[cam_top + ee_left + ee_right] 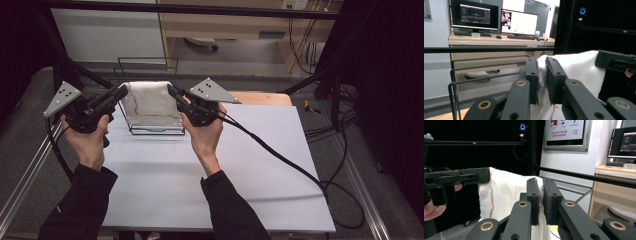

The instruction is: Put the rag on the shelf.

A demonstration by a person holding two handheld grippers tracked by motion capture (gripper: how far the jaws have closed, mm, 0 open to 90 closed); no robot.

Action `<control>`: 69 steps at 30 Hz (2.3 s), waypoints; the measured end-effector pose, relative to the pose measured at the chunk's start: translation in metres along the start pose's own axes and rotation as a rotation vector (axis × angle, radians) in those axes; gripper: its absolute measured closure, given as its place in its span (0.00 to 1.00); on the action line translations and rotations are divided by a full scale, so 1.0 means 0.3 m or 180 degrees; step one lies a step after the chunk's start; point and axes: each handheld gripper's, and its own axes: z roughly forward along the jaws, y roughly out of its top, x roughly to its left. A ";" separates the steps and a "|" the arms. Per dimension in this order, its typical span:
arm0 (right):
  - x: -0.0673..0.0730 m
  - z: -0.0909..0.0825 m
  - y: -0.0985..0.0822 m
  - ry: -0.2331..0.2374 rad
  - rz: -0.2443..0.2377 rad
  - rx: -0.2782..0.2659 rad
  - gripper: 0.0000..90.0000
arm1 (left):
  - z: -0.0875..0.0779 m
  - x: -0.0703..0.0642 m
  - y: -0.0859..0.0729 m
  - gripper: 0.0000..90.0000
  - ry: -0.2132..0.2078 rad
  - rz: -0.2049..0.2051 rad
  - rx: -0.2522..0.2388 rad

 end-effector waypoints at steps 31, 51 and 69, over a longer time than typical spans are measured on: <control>-0.010 0.161 0.162 -0.0059 -0.0077 -0.0155 0.94 | 0.040 0.097 0.174 0.89 0.0131 0.0041 -0.0176; -0.054 0.238 0.237 -0.0130 -0.0113 -0.0178 0.94 | 0.124 0.145 0.257 0.89 0.0203 0.0062 -0.0157; -0.126 0.309 0.258 -0.0220 -0.0095 -0.0125 0.94 | 0.236 0.197 0.294 0.89 0.0244 0.0031 -0.0109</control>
